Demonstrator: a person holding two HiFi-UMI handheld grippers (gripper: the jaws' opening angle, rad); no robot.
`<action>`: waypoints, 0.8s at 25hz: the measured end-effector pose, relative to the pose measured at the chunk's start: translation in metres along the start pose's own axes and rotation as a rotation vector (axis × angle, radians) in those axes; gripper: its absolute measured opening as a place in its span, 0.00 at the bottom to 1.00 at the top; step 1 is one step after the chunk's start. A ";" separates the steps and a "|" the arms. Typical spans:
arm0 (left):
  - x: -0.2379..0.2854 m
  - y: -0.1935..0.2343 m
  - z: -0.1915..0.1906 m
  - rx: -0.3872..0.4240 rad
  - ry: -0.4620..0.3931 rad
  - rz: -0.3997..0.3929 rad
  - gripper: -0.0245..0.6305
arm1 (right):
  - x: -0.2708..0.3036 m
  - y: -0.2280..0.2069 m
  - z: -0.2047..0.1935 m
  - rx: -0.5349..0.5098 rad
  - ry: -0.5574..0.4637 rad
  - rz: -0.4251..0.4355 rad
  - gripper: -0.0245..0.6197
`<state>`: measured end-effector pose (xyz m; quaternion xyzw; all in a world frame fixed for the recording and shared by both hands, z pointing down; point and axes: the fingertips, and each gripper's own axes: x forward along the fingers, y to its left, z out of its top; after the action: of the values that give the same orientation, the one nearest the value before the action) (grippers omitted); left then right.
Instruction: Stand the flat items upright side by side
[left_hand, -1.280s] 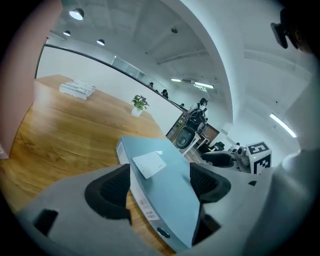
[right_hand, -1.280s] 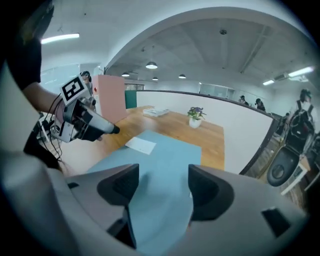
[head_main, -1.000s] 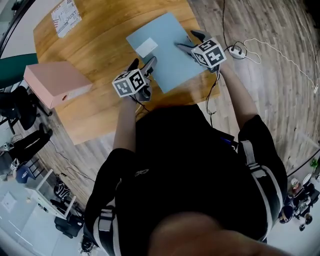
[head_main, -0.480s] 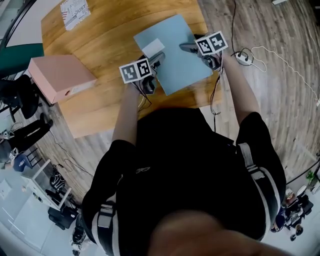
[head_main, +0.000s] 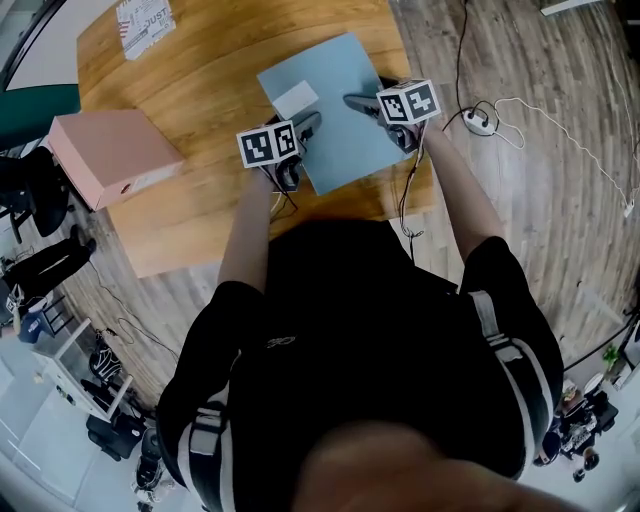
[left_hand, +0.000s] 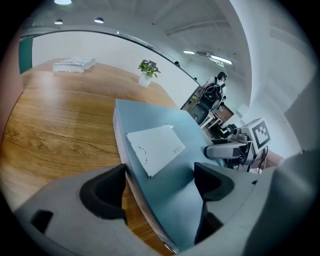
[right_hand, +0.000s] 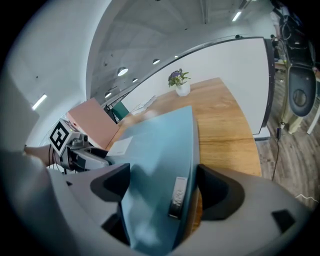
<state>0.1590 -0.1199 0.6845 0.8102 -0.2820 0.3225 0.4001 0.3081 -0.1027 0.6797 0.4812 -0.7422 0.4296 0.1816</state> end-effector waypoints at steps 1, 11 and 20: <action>-0.003 0.002 0.002 0.014 -0.013 0.001 0.71 | 0.000 0.004 0.003 -0.005 -0.018 -0.003 0.70; -0.053 0.003 0.076 0.337 -0.257 0.051 0.71 | -0.019 0.044 0.069 -0.127 -0.337 -0.066 0.70; -0.100 -0.006 0.120 0.583 -0.474 0.153 0.71 | -0.044 0.080 0.112 -0.321 -0.588 -0.154 0.70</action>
<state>0.1351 -0.1963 0.5502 0.9187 -0.3228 0.2218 0.0514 0.2754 -0.1560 0.5493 0.6045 -0.7823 0.1355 0.0654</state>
